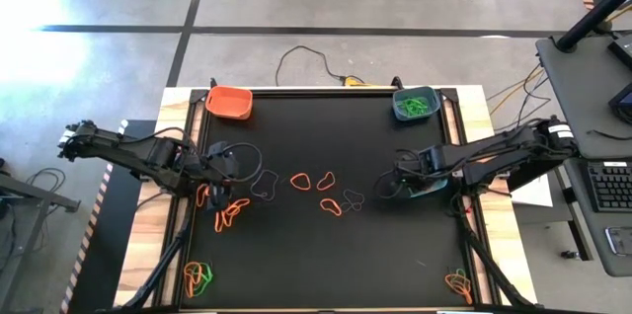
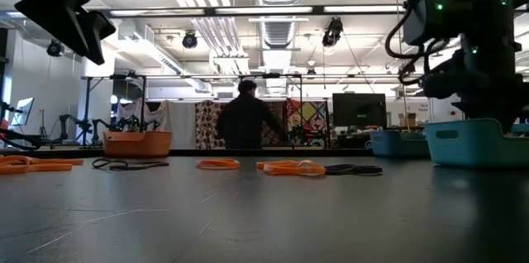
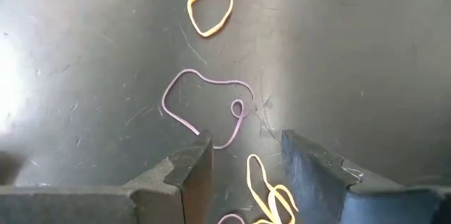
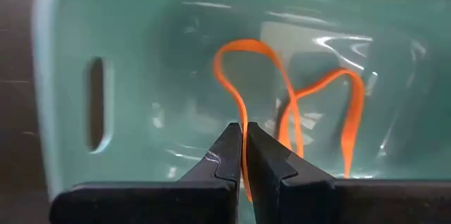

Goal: Sort rubber bands into baskets
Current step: Put the orange rubber band into the green bin

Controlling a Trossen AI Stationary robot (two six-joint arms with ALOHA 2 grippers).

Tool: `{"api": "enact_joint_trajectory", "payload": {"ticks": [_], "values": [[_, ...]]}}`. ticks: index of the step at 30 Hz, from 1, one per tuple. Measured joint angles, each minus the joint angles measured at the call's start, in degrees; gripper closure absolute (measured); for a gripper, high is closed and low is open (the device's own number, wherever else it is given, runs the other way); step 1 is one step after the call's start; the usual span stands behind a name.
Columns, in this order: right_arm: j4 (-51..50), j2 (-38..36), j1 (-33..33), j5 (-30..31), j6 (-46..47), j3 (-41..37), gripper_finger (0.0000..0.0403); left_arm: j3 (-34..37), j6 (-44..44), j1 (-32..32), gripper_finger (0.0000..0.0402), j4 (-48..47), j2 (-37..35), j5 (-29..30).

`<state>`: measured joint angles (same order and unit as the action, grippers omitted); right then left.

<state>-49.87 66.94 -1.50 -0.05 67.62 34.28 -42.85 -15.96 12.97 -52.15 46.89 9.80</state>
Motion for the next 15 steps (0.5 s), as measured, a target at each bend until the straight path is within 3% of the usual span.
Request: {"api": "enact_joint_trajectory", "payload": {"ticks": [7, 11, 15], "values": [[1.3, 0.0, 0.0, -0.4, 0.0, 0.2, 0.0387, -0.3, 0.0, 0.0, 0.0248, 0.1, 0.0, 0.2], [0.9, 0.0, 0.0, -0.2, -0.1, 0.2, 0.0355, -0.3, 0.0, 0.0, 0.0248, 0.1, 0.0, 0.8], [0.7, 0.0, 0.0, 0.0, -0.1, 0.2, 0.0315, -0.3, 0.0, 0.0, 0.0248, 0.1, -0.1, 5.1]]}}
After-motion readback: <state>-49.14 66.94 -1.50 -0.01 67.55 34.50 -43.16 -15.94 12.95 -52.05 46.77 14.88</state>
